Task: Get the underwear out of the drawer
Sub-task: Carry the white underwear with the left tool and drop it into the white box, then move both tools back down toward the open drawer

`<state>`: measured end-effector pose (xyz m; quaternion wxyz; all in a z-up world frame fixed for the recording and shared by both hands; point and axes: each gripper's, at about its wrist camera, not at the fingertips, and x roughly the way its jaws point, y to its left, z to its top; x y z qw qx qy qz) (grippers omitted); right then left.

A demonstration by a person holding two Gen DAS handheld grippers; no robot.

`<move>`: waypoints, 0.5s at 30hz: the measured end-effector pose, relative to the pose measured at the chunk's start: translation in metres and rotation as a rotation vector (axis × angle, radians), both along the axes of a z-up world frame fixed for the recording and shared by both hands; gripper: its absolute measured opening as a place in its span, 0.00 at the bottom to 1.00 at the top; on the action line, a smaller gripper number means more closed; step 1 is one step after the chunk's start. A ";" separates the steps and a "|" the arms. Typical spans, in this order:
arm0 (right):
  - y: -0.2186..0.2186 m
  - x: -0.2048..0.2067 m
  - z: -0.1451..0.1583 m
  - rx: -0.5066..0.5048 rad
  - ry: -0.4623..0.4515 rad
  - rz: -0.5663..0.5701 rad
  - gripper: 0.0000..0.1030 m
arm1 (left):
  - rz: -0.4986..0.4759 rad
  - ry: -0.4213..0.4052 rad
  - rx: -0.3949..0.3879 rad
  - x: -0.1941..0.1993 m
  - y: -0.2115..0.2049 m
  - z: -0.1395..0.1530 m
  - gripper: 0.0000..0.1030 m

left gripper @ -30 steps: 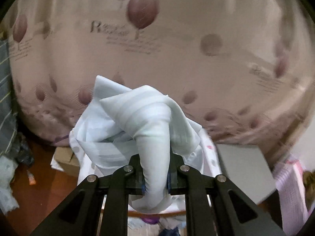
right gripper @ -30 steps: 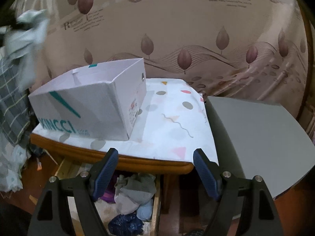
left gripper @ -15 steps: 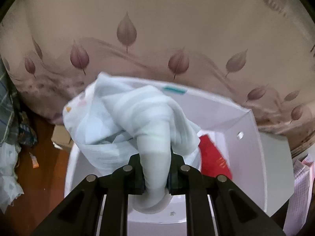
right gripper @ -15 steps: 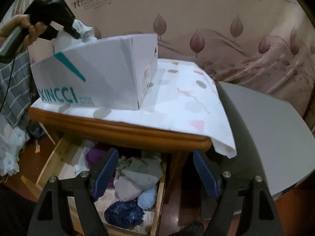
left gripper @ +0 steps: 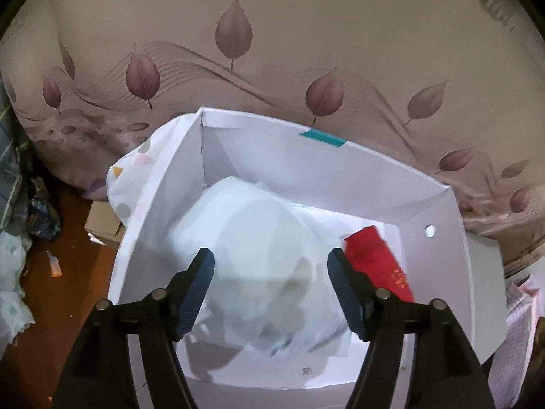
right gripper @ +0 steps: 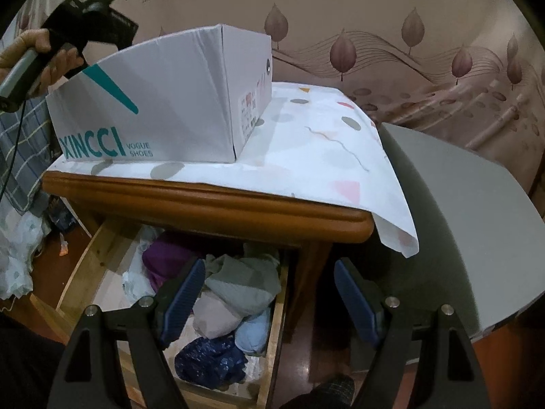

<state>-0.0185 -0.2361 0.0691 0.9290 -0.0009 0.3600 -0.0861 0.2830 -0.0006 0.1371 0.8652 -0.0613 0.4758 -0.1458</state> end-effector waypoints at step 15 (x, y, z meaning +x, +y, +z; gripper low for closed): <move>0.020 0.002 -0.020 -0.079 0.114 0.165 0.78 | -0.250 -0.264 0.085 -0.218 0.049 0.030 0.85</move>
